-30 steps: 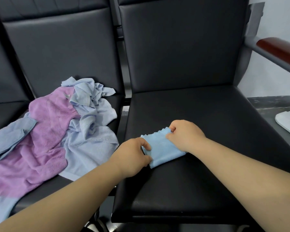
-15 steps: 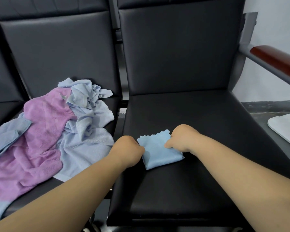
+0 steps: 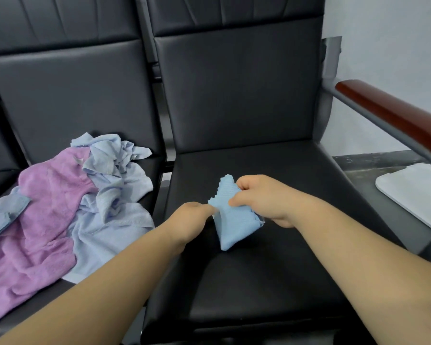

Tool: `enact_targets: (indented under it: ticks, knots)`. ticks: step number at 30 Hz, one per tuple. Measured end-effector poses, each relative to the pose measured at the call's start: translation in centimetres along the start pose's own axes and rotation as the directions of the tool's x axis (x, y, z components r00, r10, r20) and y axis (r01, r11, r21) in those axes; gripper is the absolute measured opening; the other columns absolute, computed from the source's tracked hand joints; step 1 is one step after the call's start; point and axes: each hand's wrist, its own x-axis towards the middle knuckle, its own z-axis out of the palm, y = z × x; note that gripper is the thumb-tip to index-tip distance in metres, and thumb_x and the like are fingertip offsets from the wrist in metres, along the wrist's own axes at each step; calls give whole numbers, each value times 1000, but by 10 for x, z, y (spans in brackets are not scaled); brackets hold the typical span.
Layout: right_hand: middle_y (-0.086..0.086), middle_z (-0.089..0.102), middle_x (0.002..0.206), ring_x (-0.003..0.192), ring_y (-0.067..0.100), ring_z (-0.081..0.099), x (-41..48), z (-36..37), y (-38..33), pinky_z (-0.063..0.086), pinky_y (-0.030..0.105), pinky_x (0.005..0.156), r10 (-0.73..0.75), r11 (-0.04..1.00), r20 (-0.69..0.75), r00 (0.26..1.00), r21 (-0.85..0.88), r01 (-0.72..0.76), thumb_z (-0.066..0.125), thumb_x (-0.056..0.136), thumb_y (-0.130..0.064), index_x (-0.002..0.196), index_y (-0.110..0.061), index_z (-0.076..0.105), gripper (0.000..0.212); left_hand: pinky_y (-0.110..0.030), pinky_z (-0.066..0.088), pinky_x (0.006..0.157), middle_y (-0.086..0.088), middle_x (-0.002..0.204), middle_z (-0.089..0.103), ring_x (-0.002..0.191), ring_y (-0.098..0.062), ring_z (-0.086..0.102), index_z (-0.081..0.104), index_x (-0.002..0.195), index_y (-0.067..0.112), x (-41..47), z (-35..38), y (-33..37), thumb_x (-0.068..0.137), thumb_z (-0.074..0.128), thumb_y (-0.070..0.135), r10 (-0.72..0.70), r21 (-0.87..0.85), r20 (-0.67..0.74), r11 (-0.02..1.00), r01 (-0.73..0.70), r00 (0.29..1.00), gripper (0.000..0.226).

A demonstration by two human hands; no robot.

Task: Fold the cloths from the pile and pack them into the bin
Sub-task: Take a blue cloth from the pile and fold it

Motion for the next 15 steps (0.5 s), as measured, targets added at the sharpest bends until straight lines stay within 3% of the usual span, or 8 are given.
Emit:
enact_targets:
  ticks: [4, 7, 10, 12, 15]
  knots:
    - [9, 60, 97, 89, 25, 56, -16, -20, -10, 36, 40, 77, -19, 988, -28, 999, 151, 23, 70, 87, -22, 95, -7, 58, 21, -38, 51, 93, -1, 113, 76, 106, -21, 70, 69, 119, 17, -10, 16, 16, 97, 54, 29, -6, -352, 173, 934, 67, 985, 29]
    - [16, 67, 105, 96, 29, 63, -35, -45, -13, 42, 41, 79, -36, 977, -112, 993, 204, 59, 68, 88, -19, 96, -14, 59, 13, -39, 54, 87, -9, 124, 72, 106, -24, 70, 63, 130, 14, -19, 24, 38, 99, 48, 20, 94, -492, 220, 870, 27, 971, 35]
    - [20, 69, 117, 105, 34, 68, -62, -79, -14, 45, 42, 80, -18, 972, -242, 970, 222, 73, 69, 85, -21, 99, -11, 62, 19, -42, 55, 83, -16, 127, 69, 101, -27, 71, 59, 132, 9, -32, 38, 75, 100, 44, 13, 225, -509, 217, 856, -87, 950, 36]
    - [22, 68, 118, 108, 38, 68, -86, -101, -10, 45, 43, 79, -8, 975, -350, 937, 204, 84, 70, 77, -25, 104, -1, 60, 38, -44, 58, 80, -18, 125, 69, 99, -30, 70, 55, 129, 2, -40, 55, 101, 101, 46, 7, 290, -476, 188, 862, -171, 938, 31]
    - [25, 68, 112, 93, 35, 69, -133, -127, 8, 47, 46, 75, -27, 984, -527, 849, 137, 117, 67, 66, -32, 101, -6, 62, 44, -48, 54, 80, -17, 107, 68, 94, -33, 66, 54, 107, 5, -58, 94, 138, 97, 51, -1, 395, -423, 210, 861, -281, 894, 12]
